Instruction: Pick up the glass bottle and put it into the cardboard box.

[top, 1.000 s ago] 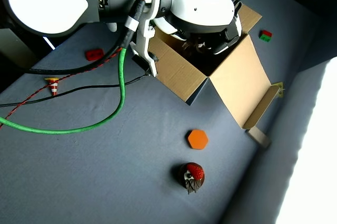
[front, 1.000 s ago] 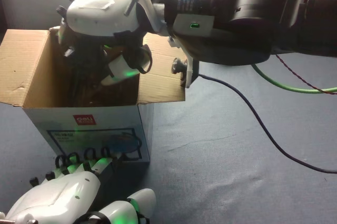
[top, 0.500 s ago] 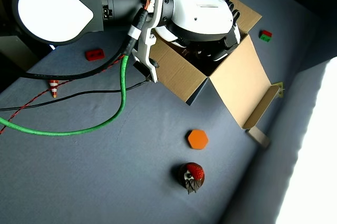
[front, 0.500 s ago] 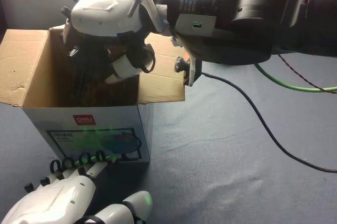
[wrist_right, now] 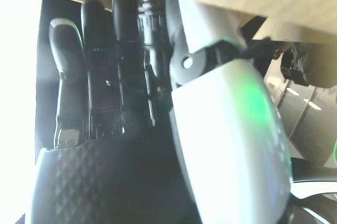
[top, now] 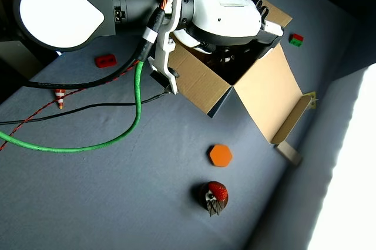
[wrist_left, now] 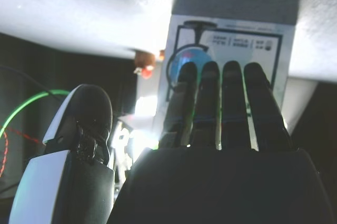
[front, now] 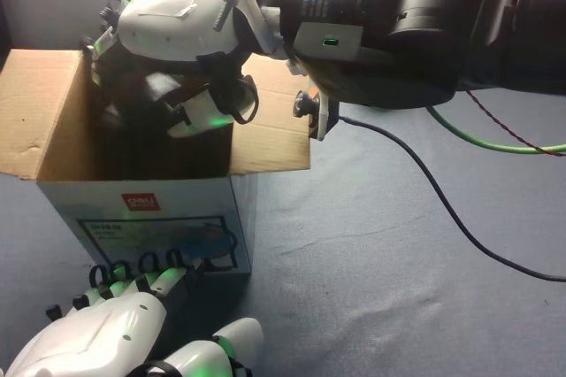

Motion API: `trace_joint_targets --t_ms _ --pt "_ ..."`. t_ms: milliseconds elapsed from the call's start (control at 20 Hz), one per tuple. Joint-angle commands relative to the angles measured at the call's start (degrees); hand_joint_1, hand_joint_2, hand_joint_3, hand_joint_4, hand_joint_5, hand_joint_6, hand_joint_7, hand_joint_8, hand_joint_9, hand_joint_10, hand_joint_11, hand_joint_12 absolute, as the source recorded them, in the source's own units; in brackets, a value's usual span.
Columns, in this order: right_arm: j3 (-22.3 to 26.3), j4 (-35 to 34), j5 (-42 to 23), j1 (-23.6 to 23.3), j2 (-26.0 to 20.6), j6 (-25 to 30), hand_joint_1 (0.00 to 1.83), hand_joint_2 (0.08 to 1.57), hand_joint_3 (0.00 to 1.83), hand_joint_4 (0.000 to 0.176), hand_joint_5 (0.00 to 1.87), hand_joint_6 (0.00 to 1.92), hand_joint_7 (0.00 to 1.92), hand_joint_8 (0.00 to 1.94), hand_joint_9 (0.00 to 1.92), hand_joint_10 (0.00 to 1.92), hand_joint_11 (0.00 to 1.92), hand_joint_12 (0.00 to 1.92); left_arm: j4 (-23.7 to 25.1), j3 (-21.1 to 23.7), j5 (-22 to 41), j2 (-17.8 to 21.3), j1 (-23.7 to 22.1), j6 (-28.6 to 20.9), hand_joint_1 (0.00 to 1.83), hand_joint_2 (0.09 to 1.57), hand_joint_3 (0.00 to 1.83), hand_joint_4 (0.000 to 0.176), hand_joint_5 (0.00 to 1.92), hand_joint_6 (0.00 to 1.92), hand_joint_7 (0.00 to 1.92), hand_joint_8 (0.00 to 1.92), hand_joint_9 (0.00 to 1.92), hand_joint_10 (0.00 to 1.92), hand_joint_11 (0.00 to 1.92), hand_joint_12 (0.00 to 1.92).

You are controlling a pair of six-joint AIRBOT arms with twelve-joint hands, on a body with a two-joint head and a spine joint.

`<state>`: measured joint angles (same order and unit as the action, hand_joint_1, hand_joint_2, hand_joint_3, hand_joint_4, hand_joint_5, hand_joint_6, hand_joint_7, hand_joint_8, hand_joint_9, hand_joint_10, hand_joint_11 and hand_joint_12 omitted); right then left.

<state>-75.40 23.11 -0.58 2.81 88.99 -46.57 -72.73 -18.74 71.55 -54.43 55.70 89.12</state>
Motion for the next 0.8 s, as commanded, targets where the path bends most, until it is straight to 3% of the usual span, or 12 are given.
trace_joint_targets --t_ms 0,150,400,500,650,750 --pt "0.1 -0.1 -6.0 -0.8 -0.6 0.0 1.02 1.02 0.00 0.000 0.41 0.22 0.52 0.04 0.23 0.47 0.00 1.18 4.0 0.1 3.5 0.4 -0.5 0.0 0.00 1.26 0.00 0.004 0.10 0.00 0.07 0.00 0.03 0.00 0.00 0.00" --pt "1.5 -0.1 -4.8 -1.4 -2.1 0.3 0.96 0.99 0.00 0.000 0.36 0.08 0.41 0.00 0.20 0.29 0.00 0.89 4.0 0.6 3.5 0.7 -0.5 0.0 0.00 1.26 0.00 0.004 0.10 0.00 0.07 0.00 0.03 0.00 0.00 0.00" --pt "9.0 0.2 -2.1 -4.3 -9.5 3.8 0.92 0.97 0.00 0.000 0.33 0.03 0.37 0.00 0.20 0.23 0.00 0.79 0.8 3.5 3.8 2.3 -2.1 2.1 0.00 1.26 0.00 0.004 0.10 0.00 0.07 0.00 0.03 0.00 0.00 0.00" --pt "12.3 0.4 -1.0 -5.7 -13.4 7.2 0.91 0.97 0.00 0.000 0.33 0.03 0.37 0.00 0.20 0.23 0.00 0.78 -3.9 5.4 4.6 3.5 -5.8 6.4 0.00 1.26 0.00 0.004 0.10 0.00 0.07 0.00 0.03 0.00 0.00 0.00" --pt "18.0 0.3 3.0 -7.0 -19.7 13.6 0.91 0.97 0.00 0.000 0.33 0.03 0.37 0.00 0.20 0.22 0.00 0.78 -12.3 8.0 7.3 4.3 -14.7 13.6 0.00 1.26 0.00 0.004 0.10 0.00 0.07 0.00 0.03 0.00 0.00 0.00" --pt "20.9 0.0 1.0 -7.0 -23.7 17.9 0.87 0.97 0.00 0.000 0.33 0.03 0.37 0.00 0.19 0.22 0.00 0.78 -15.6 9.2 9.0 3.8 -20.5 17.5 0.00 1.26 0.00 0.004 0.10 0.00 0.07 0.00 0.04 0.00 0.00 0.00"
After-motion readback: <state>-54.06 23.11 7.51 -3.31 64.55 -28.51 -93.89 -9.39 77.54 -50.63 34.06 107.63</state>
